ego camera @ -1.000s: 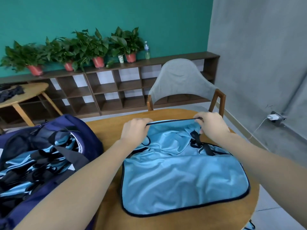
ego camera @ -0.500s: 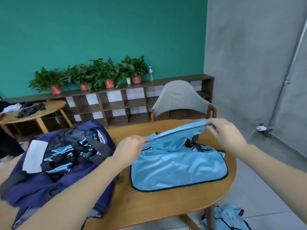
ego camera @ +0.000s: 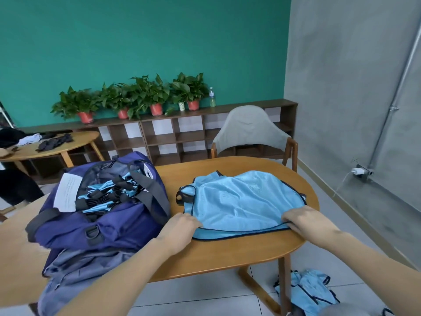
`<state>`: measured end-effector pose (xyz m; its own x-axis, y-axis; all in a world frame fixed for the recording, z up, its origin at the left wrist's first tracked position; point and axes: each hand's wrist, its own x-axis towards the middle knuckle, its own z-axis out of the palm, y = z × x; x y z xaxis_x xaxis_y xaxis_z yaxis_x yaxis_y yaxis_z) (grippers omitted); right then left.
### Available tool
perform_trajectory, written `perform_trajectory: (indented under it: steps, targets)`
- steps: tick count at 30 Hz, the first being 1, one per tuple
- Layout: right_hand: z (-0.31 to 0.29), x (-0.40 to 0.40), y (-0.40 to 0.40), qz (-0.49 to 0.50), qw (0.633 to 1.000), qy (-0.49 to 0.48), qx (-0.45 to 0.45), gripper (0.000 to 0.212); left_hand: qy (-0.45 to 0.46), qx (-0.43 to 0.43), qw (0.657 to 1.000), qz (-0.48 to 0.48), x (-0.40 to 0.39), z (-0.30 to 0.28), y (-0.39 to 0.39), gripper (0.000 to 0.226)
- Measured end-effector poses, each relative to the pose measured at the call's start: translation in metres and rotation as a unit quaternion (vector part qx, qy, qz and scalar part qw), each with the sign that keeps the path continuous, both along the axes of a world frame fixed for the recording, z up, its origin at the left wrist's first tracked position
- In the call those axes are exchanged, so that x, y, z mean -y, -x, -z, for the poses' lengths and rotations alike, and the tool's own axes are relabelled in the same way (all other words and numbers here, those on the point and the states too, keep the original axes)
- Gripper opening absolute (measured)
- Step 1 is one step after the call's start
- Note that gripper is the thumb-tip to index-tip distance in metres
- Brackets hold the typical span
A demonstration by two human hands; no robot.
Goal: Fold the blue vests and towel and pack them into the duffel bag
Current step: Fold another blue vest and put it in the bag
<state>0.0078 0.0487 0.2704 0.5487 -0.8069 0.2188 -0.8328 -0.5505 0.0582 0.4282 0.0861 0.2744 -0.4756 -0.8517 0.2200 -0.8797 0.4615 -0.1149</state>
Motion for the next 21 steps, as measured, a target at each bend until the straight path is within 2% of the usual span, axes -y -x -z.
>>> perform_trajectory:
  steps: [2,4,7,9,11,13,17,21]
  targets:
    - [-0.005,0.003,-0.001,0.004,1.000,0.005,0.014,0.008,0.030,-0.008,0.999,-0.005,0.007,-0.009,-0.005,0.052]
    - [-0.009,0.007,-0.002,-0.013,0.996,0.060,0.067,0.022,0.074,-0.036,0.996,-0.019,0.015,-0.017,-0.014,0.052]
    - [-0.003,0.007,0.000,-0.068,0.990,0.110,0.064,0.034,0.032,-0.016,0.999,0.017,0.012,-0.013,-0.024,0.050]
    - [0.007,0.003,0.003,-0.093,0.991,0.092,0.015,0.032,-0.035,0.020,0.998,0.045,0.002,0.003,-0.025,0.045]
    - [0.015,-0.002,0.006,-0.079,0.995,0.054,0.011,0.028,-0.063,-0.030,0.997,0.030,-0.007,0.012,-0.024,0.040]
    - [0.019,-0.008,0.006,-0.051,0.998,0.024,0.031,0.028,-0.038,-0.087,0.995,0.012,-0.011,0.015,-0.021,0.037]
    - [0.021,-0.020,0.002,-0.029,0.999,0.011,0.035,0.063,-0.012,-0.113,0.993,0.036,-0.021,0.017,-0.016,0.031]
    - [0.025,-0.034,0.004,-0.021,0.999,0.026,0.041,0.069,-0.018,-0.125,0.992,0.032,-0.027,0.017,-0.014,0.027]
